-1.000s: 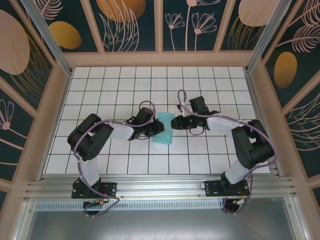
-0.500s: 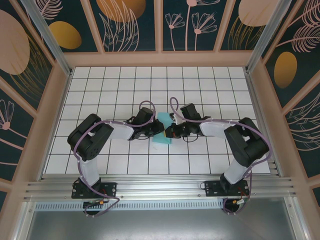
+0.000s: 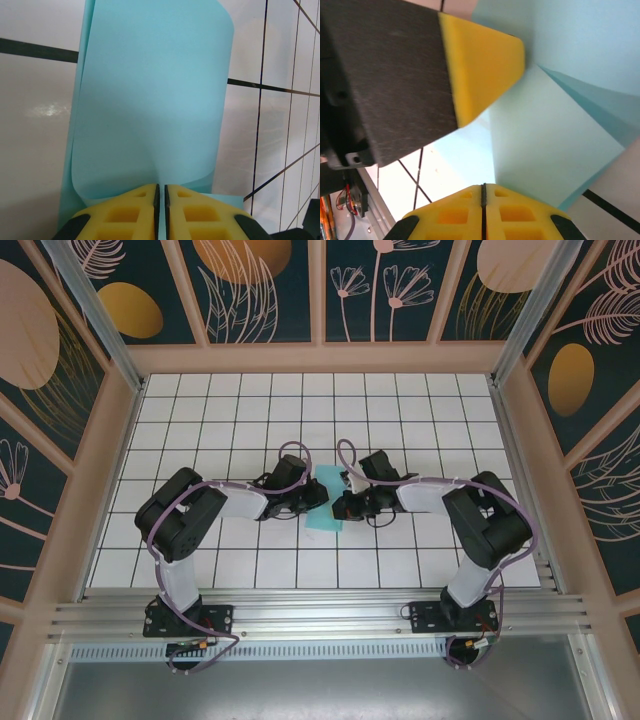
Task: Fold a paper plane with a square sheet of paper (pick it up from the middle)
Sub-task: Fold the triangle a second time at the center of the table.
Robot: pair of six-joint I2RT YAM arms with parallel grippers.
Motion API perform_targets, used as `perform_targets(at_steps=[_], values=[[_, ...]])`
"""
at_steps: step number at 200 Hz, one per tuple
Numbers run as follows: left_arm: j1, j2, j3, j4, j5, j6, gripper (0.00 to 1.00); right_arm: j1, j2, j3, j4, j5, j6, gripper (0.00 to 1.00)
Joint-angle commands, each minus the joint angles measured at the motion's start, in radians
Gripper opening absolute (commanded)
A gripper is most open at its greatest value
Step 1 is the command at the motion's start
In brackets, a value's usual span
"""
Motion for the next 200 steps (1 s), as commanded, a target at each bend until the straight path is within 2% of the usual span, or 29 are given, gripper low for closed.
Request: perform_targets(at_steps=[1, 36, 107, 200], values=[[0.005, 0.026, -0.027, -0.120, -0.055, 0.028, 0.16, 0.006, 0.023, 0.008, -0.030, 0.030, -0.026, 0.10], [0.005, 0.026, -0.029, -0.122, -0.056, 0.029, 0.16, 0.004, 0.023, 0.004, -0.042, 0.056, -0.030, 0.12], [0.006, 0.027, -0.028, -0.120, -0.053, 0.029, 0.16, 0.046, -0.055, 0.044, -0.068, 0.013, -0.017, 0.14], [0.006, 0.023, -0.025, -0.126, -0.053, 0.033, 0.15, 0.074, 0.008, 0.054, -0.057, 0.093, 0.016, 0.14]])
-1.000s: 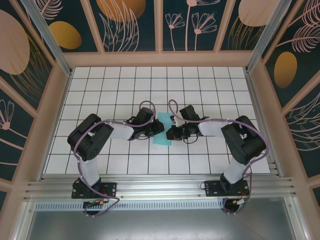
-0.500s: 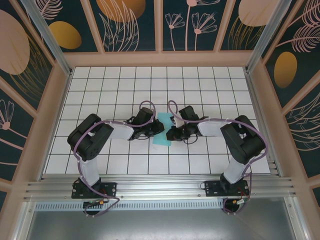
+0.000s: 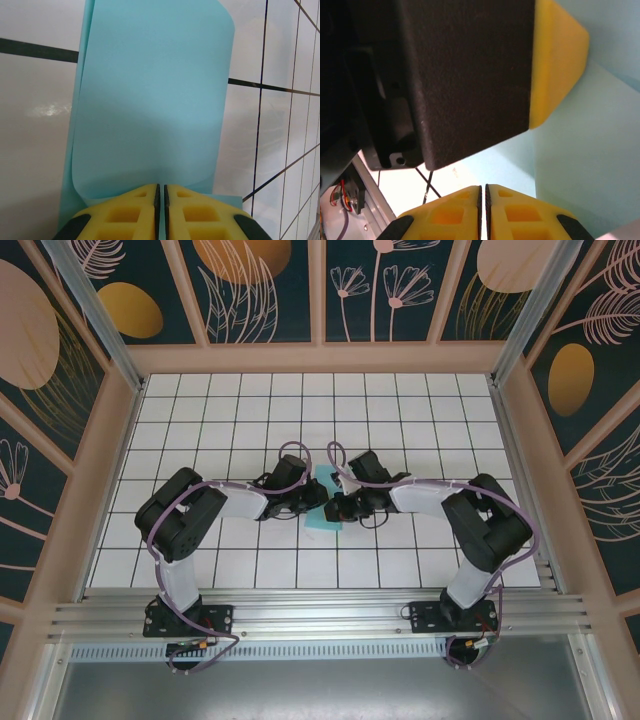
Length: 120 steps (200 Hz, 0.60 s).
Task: Fold a paper plane with a square sheet of paper (pick it up from the middle)
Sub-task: Fold the triangle a second time at the center of the table.
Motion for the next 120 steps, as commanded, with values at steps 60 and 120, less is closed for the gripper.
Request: perform_targets(at_steps=[60, 120], values=[[0.006, 0.028, -0.025, -0.124, -0.053, 0.029, 0.15, -0.011, 0.029, -0.031, -0.003, 0.042, 0.008, 0.14], [0.005, 0.034, -0.028, -0.124, -0.054, 0.030, 0.14, -0.027, 0.044, -0.077, 0.027, 0.041, 0.019, 0.14]])
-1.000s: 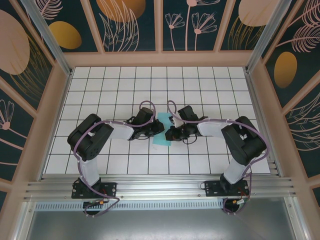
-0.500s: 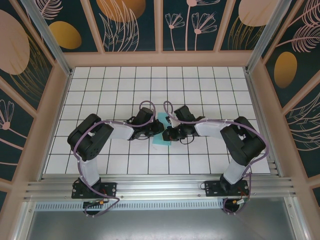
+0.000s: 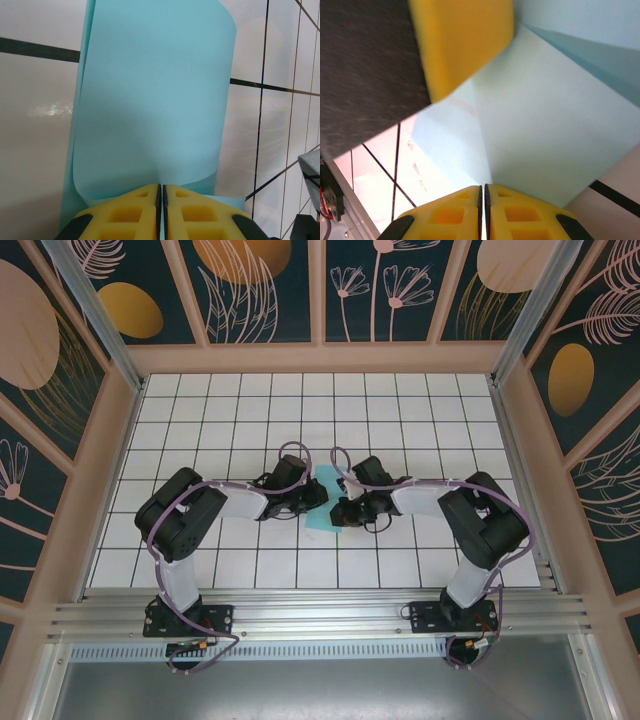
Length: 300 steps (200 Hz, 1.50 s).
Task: Fold a paper plane with a square sheet of paper (pick it up from the middle)
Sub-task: Fold the triangle a second time at the center of the table.
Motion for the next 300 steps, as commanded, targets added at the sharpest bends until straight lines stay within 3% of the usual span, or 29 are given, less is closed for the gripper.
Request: perform_targets(at_steps=[1, 138, 300], values=[[0.005, 0.033, -0.028, -0.123, -0.054, 0.030, 0.14, -0.008, 0.026, -0.024, 0.011, 0.014, 0.014, 0.14], [0.006, 0.039, -0.033, -0.127, -0.067, 0.028, 0.09, -0.023, -0.041, -0.124, 0.029, -0.043, 0.081, 0.14], [0.005, 0.041, -0.036, -0.134, -0.070, 0.030, 0.07, -0.015, -0.097, -0.150, -0.091, -0.001, 0.059, 0.14]])
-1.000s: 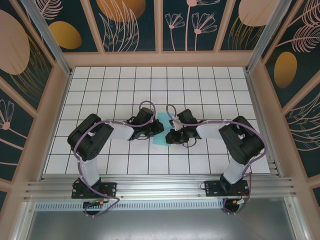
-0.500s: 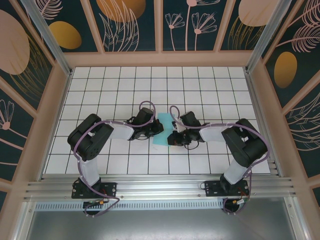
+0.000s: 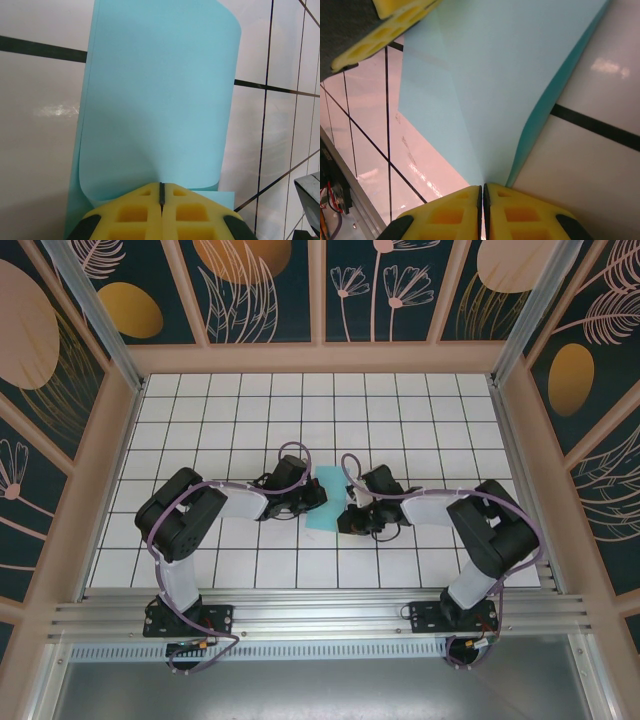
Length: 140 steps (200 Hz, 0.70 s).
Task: Fold a paper plane with a square sheet of paper (pick it up from the middle)
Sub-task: Fold the triangle a second time at the center of the table.
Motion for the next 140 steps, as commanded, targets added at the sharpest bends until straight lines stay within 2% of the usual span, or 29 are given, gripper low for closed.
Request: perform_targets(at_steps=[1, 54, 103, 140], values=[[0.007, 0.041, -0.036, -0.127, -0.057, 0.030, 0.06, 0.005, -0.019, -0.026, -0.144, 0.024, 0.001, 0.14], [0.007, 0.038, -0.029, -0.121, -0.045, 0.038, 0.07, 0.009, -0.119, 0.039, -0.085, -0.005, 0.052, 0.15], [0.007, 0.034, -0.019, -0.124, -0.039, 0.039, 0.07, 0.010, -0.009, 0.114, -0.040, 0.004, 0.084, 0.15], [0.007, 0.027, -0.018, -0.128, -0.040, 0.043, 0.08, 0.010, 0.038, 0.087, -0.033, 0.007, 0.080, 0.15]])
